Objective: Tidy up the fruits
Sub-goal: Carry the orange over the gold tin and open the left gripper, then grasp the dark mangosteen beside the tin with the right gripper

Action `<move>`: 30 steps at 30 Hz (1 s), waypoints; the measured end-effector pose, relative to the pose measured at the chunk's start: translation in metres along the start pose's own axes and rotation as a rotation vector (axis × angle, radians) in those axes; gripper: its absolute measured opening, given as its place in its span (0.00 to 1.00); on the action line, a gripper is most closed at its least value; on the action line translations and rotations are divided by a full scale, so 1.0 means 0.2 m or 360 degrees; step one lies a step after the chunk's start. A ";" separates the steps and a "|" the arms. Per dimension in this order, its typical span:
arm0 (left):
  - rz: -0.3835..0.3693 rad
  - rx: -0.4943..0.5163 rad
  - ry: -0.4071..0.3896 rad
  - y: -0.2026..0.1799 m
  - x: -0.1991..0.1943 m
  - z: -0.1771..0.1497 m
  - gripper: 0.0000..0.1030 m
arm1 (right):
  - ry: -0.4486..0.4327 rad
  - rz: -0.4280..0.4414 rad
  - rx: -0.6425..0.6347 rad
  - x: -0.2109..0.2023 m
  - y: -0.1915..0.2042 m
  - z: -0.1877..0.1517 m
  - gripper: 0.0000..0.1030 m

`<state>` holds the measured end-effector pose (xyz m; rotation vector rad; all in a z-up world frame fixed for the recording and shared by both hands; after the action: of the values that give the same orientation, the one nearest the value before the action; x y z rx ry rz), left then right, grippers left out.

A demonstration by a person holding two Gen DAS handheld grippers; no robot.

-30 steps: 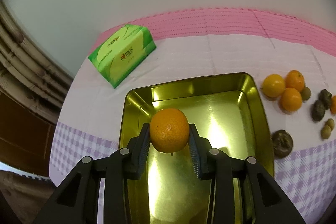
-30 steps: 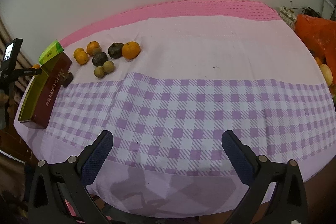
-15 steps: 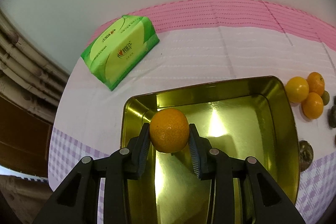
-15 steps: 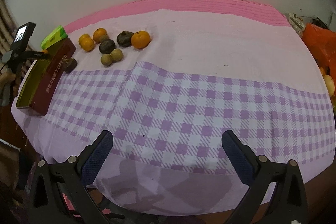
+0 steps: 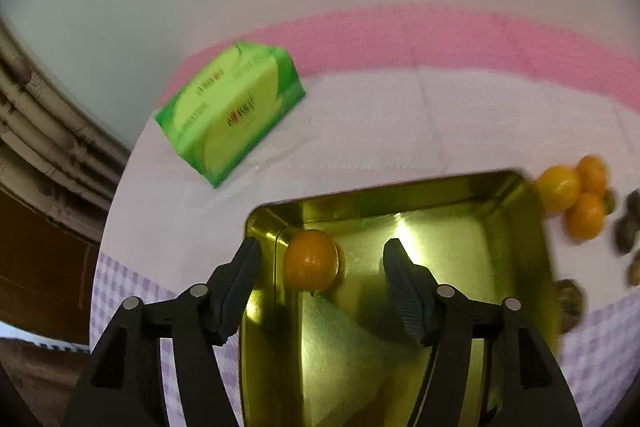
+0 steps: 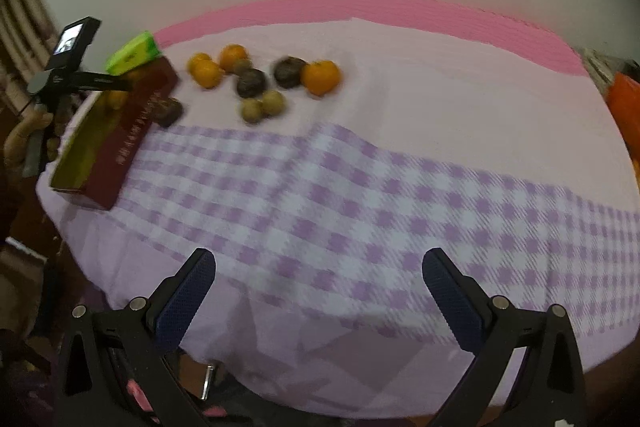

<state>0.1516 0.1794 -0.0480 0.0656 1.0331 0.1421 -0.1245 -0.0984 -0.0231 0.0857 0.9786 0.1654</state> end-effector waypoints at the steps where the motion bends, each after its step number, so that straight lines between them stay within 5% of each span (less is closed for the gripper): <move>1: -0.0026 -0.0016 -0.0033 0.01 -0.05 0.00 0.63 | -0.0027 0.0045 -0.0032 0.00 0.02 0.04 1.00; 5: -0.0113 -0.0160 -0.0154 0.05 -0.31 -0.07 0.82 | -0.0163 0.0243 -0.0249 0.04 0.17 0.25 1.00; 9: -0.0278 -0.0299 -0.0178 0.10 -0.54 -0.25 0.85 | -0.0205 0.0338 -0.0522 0.16 0.36 0.43 0.91; 13: -0.0221 -0.0336 -0.0217 0.12 -0.67 -0.50 0.85 | -0.0130 0.0386 -0.0762 0.36 0.52 0.56 0.59; 15: -0.0187 -0.0386 -0.0243 0.14 -0.71 -0.60 0.85 | -0.0087 0.0393 -0.0804 0.44 0.56 0.60 0.55; 30: -0.0126 -0.0481 -0.0311 0.20 -0.71 -0.70 0.85 | 0.0075 0.0402 -0.0918 0.77 0.72 0.75 0.55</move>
<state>-0.0442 0.1969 0.0058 -0.2319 0.8086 0.2141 0.0694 0.0706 -0.0457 -0.3264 0.9325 0.6765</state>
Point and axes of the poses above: each gripper's, at about its wrist camera, not at the fingertips, and x roughly the way its jaws point, y to its left, z to its top, the point moved 2 cm from there along x, roughly the way its jaws point, and after that the axes turned 11 degrees about -x, right-handed, at the moved point
